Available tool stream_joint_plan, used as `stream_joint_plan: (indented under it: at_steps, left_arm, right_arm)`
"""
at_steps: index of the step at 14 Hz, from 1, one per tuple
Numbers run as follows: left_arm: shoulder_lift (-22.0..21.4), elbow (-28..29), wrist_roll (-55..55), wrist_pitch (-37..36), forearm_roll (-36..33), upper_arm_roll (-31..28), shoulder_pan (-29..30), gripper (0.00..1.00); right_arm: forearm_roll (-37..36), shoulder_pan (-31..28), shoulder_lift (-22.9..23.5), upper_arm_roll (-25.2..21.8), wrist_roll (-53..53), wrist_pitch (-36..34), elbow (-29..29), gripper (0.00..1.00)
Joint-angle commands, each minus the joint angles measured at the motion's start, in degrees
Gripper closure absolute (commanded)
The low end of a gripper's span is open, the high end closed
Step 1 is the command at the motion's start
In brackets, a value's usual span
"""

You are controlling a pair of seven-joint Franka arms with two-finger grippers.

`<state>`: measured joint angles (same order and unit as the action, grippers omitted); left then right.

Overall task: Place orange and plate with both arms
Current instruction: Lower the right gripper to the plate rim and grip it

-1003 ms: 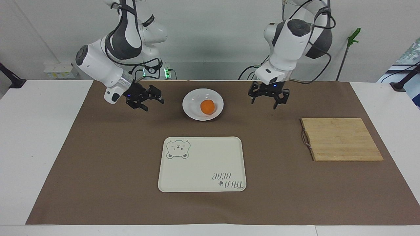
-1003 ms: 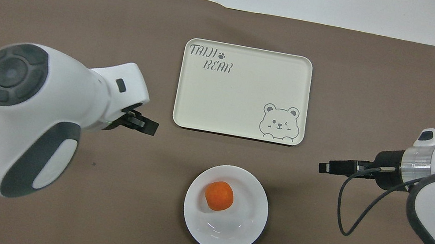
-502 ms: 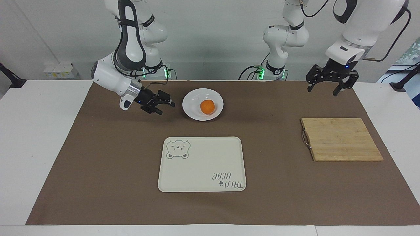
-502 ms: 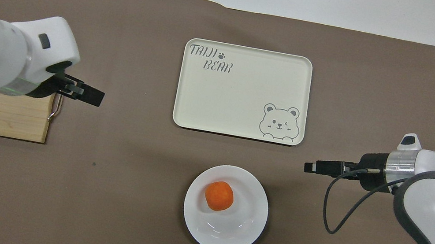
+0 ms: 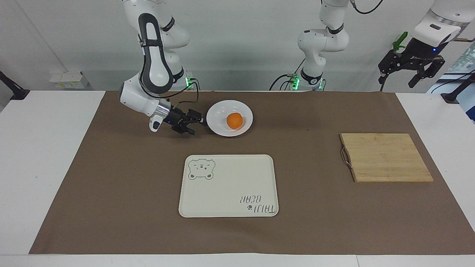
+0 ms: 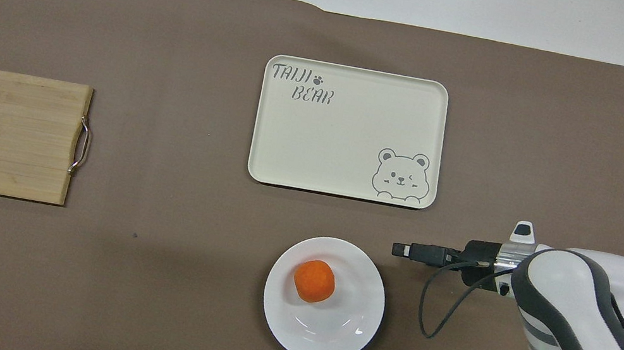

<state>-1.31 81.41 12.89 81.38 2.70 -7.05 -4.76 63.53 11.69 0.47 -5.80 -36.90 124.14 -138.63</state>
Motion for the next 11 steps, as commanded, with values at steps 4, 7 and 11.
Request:
stream_joint_plan:
  at_steps: [4, 7, 11]
  left_arm:
    - [2.2, -2.1, 0.9, -1.8, -0.8, 1.2, 0.0, 0.00]
    - [-0.9, 2.9, 0.3, -1.1, -0.8, 2.0, -0.4, 0.00]
    - [-2.5, 5.2, 0.3, 0.0, -0.9, 2.0, -0.3, 0.00]
  right_arm:
    - [6.8, 2.3, 0.8, 0.0, -3.9, 1.5, -1.2, 0.00]
    - [8.7, 4.2, 0.9, 0.0, -3.9, 3.5, -1.6, 0.00]
    - [9.8, 4.2, 0.4, 0.0, -6.7, 3.1, -5.0, 0.00]
